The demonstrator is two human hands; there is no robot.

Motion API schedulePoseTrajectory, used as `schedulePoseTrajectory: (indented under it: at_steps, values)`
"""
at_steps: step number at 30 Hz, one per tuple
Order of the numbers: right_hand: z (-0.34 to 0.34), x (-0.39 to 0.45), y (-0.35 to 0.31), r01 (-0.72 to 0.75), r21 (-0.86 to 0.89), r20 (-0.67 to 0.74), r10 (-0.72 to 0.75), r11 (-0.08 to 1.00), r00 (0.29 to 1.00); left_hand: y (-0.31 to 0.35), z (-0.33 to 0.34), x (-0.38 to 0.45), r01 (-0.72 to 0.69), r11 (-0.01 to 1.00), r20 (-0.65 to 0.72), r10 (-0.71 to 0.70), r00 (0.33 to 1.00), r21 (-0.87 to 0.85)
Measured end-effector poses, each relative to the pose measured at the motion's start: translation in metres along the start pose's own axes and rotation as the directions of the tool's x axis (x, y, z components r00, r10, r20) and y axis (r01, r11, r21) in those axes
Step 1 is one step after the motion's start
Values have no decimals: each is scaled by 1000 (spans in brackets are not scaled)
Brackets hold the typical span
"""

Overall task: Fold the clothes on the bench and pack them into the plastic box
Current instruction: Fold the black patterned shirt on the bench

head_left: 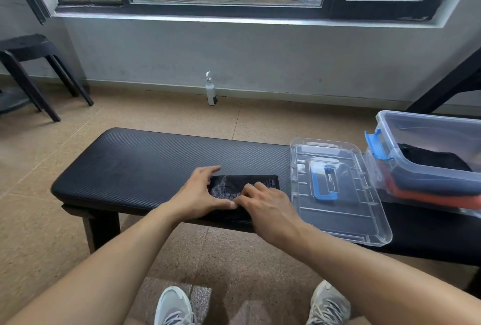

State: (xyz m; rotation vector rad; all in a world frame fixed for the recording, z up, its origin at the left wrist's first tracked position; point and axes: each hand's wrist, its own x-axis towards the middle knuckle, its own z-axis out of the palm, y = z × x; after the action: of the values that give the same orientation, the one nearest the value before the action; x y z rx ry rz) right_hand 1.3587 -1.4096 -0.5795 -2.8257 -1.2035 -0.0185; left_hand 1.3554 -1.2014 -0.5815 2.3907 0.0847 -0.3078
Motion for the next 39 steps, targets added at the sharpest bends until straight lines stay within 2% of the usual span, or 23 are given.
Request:
schedulePoseTrajectory:
  at_steps: [3,4,5,7,10,13,16,18,21,24,26,28,30,31,33,37,39]
  values:
    - [-17,4,5,-161,266,175,117,950,978,-2,-1,3,95,995,37,-95,995,7]
    - [-22,3,9,-209,362,174,154,908,973,-2,0,5,118,992,31,-117,993,-33]
    - [-25,1,14,-247,380,150,204,891,967,-2,0,7,137,987,24,-135,991,-83]
    - [-26,-2,28,-326,245,93,312,913,945,0,0,10,161,976,-8,-164,986,-146]
    - [-25,-1,44,-429,72,157,415,900,896,4,2,11,165,970,-67,-179,982,-177]
    - [-20,3,52,-442,58,237,418,895,877,11,1,12,114,984,-30,-120,992,-139]
    - [-17,1,58,-464,143,298,409,874,862,20,-7,7,-54,991,17,56,998,-121]
    - [-20,-3,62,-448,271,295,370,852,881,25,-13,0,-154,973,4,157,988,-175]
    - [-30,-9,67,-432,585,257,348,687,902,32,-19,-7,-219,932,-70,207,976,-288]
    - [-43,-15,70,-386,800,221,374,459,901,43,-20,-9,-201,878,-161,144,976,-434]
    - [-48,-17,72,-293,922,171,412,253,895,50,-16,-6,-177,785,-200,68,977,-594]
    - [-53,-19,75,-211,976,167,421,60,892,57,-9,-1,-168,663,-249,-29,968,-730]
    - [-59,-24,78,-165,985,171,408,-49,897,70,-3,6,-186,582,-303,-109,947,-791]
    - [-61,-27,80,-142,987,160,430,-73,889,77,0,10,-200,548,-324,-139,936,-812]
    - [-64,-34,86,-87,995,102,532,-53,841,95,6,19,-203,485,-331,-195,923,-851]
    - [-74,-54,105,5,999,-35,746,42,665,136,32,36,-31,457,-139,-205,969,-889]
    - [-84,-67,116,38,995,-96,811,91,577,159,48,41,-14,472,-101,-159,982,-881]
